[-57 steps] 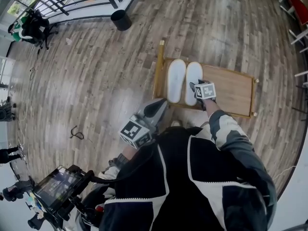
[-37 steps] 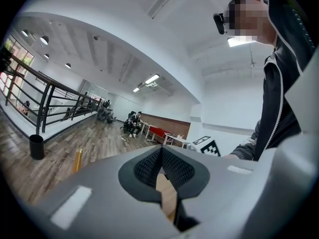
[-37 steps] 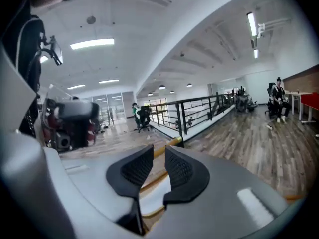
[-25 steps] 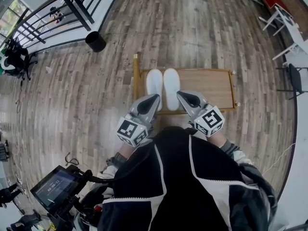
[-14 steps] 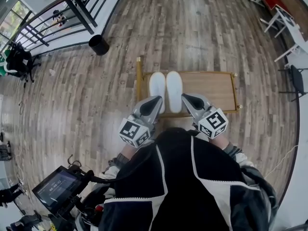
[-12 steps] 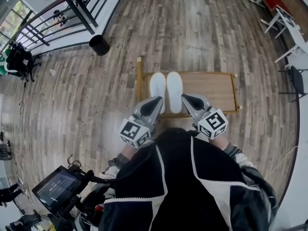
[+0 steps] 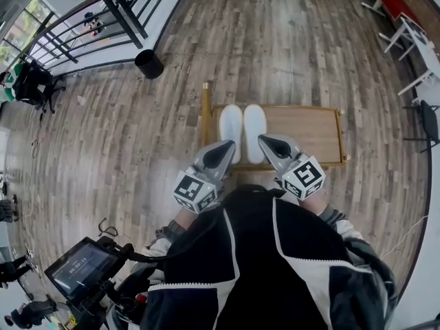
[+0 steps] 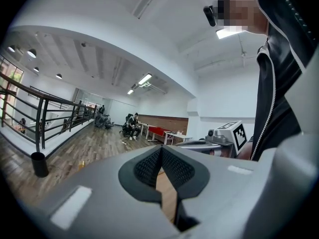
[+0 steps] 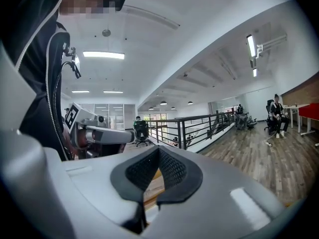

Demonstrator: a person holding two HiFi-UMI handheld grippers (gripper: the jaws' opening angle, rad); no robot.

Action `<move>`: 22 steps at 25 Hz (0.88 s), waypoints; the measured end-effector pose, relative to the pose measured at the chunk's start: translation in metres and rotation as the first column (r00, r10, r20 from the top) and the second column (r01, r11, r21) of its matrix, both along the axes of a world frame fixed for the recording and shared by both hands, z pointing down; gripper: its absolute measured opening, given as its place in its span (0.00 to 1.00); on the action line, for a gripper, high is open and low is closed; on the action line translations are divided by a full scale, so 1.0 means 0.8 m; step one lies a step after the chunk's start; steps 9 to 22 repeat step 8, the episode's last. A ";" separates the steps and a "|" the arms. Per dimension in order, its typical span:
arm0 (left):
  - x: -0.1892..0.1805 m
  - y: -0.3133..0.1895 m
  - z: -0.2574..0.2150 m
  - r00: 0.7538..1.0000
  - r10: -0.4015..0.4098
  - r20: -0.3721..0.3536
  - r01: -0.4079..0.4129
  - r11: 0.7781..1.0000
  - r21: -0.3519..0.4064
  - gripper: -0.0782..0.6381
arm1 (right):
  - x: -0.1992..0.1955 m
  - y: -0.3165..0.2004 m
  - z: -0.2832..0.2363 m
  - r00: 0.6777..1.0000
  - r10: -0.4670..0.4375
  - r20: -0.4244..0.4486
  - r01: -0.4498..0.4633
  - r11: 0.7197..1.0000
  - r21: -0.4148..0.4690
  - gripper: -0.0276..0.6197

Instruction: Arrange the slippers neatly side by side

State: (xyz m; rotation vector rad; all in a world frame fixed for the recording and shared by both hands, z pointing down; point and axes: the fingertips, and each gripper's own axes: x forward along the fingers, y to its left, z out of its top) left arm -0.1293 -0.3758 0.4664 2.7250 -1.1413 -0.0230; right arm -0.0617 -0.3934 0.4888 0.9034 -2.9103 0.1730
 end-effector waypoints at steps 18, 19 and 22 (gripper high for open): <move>-0.002 0.005 0.001 1.000 -0.006 0.014 0.006 1.000 0.007 0.13 | -0.007 0.005 -0.005 1.000 -0.017 -0.012 0.018 0.999 0.032 0.04; -0.002 0.005 0.001 1.000 -0.006 0.014 0.006 1.000 0.007 0.13 | -0.007 0.005 -0.005 1.000 -0.017 -0.012 0.018 0.999 0.032 0.04; -0.002 0.005 0.001 1.000 -0.006 0.014 0.006 1.000 0.007 0.13 | -0.007 0.005 -0.005 1.000 -0.017 -0.012 0.018 0.999 0.032 0.04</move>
